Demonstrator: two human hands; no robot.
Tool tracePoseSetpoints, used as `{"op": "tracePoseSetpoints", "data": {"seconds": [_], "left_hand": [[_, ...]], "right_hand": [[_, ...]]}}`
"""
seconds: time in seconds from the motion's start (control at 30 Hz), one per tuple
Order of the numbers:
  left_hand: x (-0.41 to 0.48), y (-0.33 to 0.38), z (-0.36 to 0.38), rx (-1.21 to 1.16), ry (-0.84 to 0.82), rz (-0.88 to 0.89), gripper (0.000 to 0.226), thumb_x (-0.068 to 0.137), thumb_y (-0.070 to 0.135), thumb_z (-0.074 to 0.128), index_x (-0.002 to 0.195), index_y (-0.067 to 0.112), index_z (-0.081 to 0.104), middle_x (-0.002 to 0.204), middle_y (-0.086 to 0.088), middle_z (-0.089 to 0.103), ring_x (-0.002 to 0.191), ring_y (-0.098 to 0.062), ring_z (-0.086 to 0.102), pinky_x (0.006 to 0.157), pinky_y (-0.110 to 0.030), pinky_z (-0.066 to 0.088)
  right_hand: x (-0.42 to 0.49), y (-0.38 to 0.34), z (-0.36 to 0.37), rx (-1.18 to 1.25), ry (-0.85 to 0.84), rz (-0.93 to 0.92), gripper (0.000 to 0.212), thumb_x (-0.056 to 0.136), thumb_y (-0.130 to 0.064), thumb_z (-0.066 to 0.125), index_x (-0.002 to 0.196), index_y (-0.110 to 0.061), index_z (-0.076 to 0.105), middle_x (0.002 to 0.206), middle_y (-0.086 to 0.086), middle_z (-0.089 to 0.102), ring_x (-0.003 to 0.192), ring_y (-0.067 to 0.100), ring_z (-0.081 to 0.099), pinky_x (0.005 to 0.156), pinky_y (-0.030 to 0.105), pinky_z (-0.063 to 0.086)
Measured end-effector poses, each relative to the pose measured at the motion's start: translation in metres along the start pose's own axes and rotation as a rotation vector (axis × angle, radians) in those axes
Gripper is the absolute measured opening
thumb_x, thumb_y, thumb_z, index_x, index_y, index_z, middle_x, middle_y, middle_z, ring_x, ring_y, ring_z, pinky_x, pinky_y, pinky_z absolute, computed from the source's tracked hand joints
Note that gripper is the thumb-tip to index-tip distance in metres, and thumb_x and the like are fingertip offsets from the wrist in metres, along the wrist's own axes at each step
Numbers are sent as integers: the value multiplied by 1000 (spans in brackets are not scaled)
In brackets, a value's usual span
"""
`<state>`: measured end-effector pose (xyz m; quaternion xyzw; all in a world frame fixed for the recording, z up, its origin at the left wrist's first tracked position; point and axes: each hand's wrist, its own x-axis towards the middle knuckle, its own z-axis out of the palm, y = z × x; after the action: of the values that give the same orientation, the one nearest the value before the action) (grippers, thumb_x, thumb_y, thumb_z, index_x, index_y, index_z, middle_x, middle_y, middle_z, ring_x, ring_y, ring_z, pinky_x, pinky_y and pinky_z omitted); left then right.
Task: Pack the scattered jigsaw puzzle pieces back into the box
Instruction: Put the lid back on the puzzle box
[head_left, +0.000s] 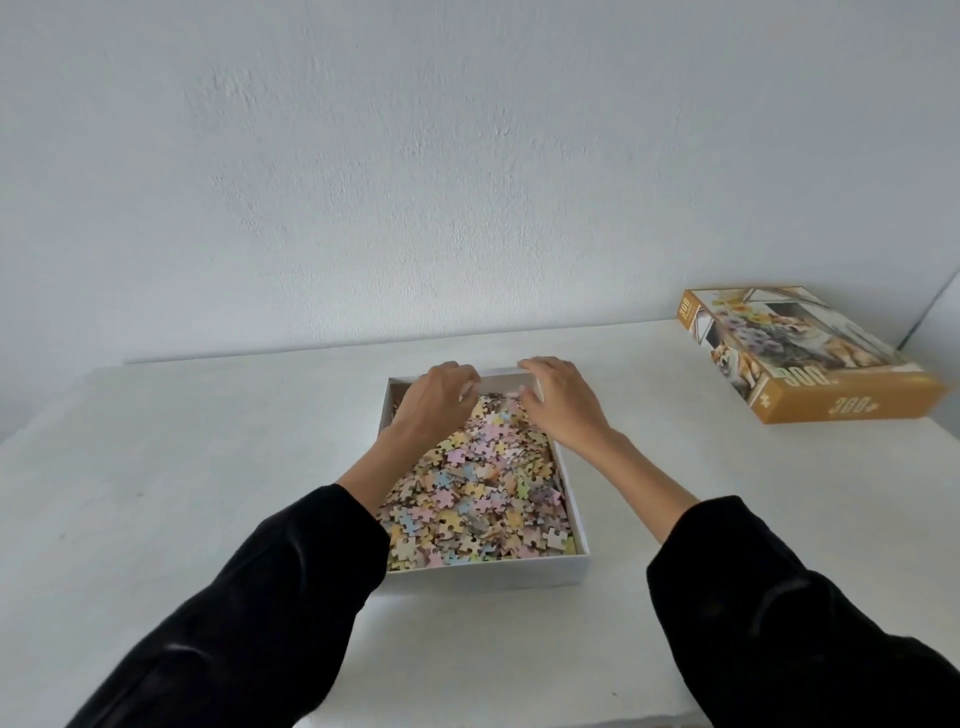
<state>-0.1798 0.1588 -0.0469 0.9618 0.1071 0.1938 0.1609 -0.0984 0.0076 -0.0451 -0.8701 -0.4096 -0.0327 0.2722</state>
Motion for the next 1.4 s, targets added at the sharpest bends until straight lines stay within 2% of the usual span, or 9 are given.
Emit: {"op": "tracePoseSetpoints", "data": {"seconds": [0.33,0.53,0.7,0.83,0.97,1.13,1.27,1.33,1.4], "left_hand": [[65,80,28,-39,-97,73,31,94,24,47,118,6,56,113,-14,61,97,-29,60,83,-36,48],[116,144,60,-60,-143,167,32,94,26,48,118,6,55,113,-15,59,101,-29,58,86,-35,46],[150,198,95,-113,-173,195,33,94,25,48,118,4,55,116,-17,58,102,-31,57,85,-33,42],[165,232,124,-178,-200,170,33,94,25,47,117,2,56,119,-19,55,106,-31,55,85,-32,41],[175,253,153,-205,-259,121,38,94,25,46,126,3,48,128,-20,45,114,-34,50,91,-35,39],[185,265,184,-241,-332,11,45,95,31,44,134,9,38,136,-23,29,122,-42,40,100,-45,38],[188,270,201,-286,-348,-44,48,94,37,45,133,12,36,142,-25,14,121,-44,39,100,-46,37],[187,272,207,-341,-371,-86,51,95,40,41,138,14,30,144,-26,10,123,-44,39,102,-45,36],[185,275,209,-397,-394,-120,54,96,40,38,142,16,23,145,-26,11,128,-43,33,104,-44,33]], "right_hand": [[3,85,-69,1,144,206,40,92,-20,48,130,-10,47,132,11,51,125,28,40,98,33,35],[-3,153,-111,-9,233,288,38,90,-15,49,126,-7,52,124,14,56,122,30,43,97,33,35],[-6,208,-140,-47,262,320,37,87,-15,52,124,-10,56,123,11,59,119,29,48,102,39,38],[-12,252,-157,-132,244,407,41,88,-11,51,129,-9,50,132,10,53,124,29,44,102,41,39],[-20,293,-167,-190,219,480,47,89,-11,52,134,-17,45,135,10,49,124,31,40,102,42,35],[-28,331,-177,-210,179,596,45,87,-33,57,129,-22,49,140,8,41,128,31,33,102,45,33],[-32,348,-186,-149,89,700,64,77,-57,60,134,-32,43,144,13,31,132,37,26,105,48,28],[-33,354,-188,-77,32,746,73,71,-69,56,135,-38,39,140,16,36,128,39,33,104,47,33],[-35,354,-188,8,6,749,74,71,-70,56,135,-39,38,138,15,43,125,36,41,100,43,36]]}}
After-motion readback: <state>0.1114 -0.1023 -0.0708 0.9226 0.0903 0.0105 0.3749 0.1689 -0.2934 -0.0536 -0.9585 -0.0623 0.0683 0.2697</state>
